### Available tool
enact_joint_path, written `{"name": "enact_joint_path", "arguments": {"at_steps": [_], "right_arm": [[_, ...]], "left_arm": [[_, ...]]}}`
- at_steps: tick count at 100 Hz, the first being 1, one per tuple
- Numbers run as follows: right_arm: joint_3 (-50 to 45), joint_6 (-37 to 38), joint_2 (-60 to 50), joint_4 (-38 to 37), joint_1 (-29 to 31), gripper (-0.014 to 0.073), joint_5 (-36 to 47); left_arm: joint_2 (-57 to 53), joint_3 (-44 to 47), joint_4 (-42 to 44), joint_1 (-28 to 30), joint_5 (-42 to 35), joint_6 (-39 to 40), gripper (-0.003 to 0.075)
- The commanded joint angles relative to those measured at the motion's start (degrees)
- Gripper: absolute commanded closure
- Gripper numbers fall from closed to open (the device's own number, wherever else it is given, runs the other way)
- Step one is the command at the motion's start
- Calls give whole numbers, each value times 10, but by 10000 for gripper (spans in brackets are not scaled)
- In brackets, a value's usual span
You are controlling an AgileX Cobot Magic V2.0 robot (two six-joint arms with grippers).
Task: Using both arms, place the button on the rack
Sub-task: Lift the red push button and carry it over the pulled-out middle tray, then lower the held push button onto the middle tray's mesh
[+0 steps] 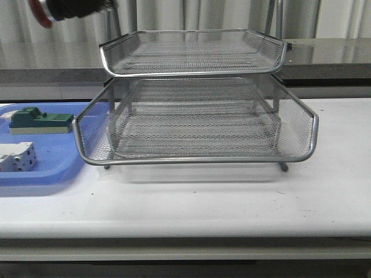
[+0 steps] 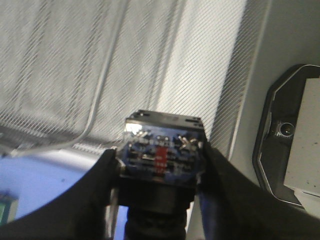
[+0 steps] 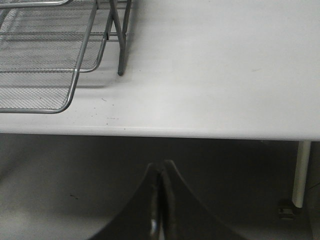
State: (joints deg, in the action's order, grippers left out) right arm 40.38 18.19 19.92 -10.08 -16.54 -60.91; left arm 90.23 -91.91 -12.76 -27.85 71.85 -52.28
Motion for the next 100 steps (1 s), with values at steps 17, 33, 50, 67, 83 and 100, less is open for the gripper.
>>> {"name": "enact_joint_path", "arguments": {"at_steps": [17, 33, 50, 67, 83, 100], "right_arm": [[18, -2, 6, -14, 3, 663, 34], [18, -2, 6, -14, 3, 663, 34], [18, -2, 6, -14, 3, 663, 34], [18, -2, 6, -14, 3, 663, 34], [18, -2, 6, -14, 3, 663, 34], [18, -2, 6, -14, 3, 663, 34]], "left_arm": [[36, -14, -20, -80, -48, 7, 740], [77, -15, -17, -94, -110, 7, 740], [112, -16, -8, -94, -156, 7, 740], [139, -17, -7, -94, -157, 7, 740], [149, -17, -3, -94, -157, 7, 723], [151, -17, -3, -94, -157, 7, 553]]}}
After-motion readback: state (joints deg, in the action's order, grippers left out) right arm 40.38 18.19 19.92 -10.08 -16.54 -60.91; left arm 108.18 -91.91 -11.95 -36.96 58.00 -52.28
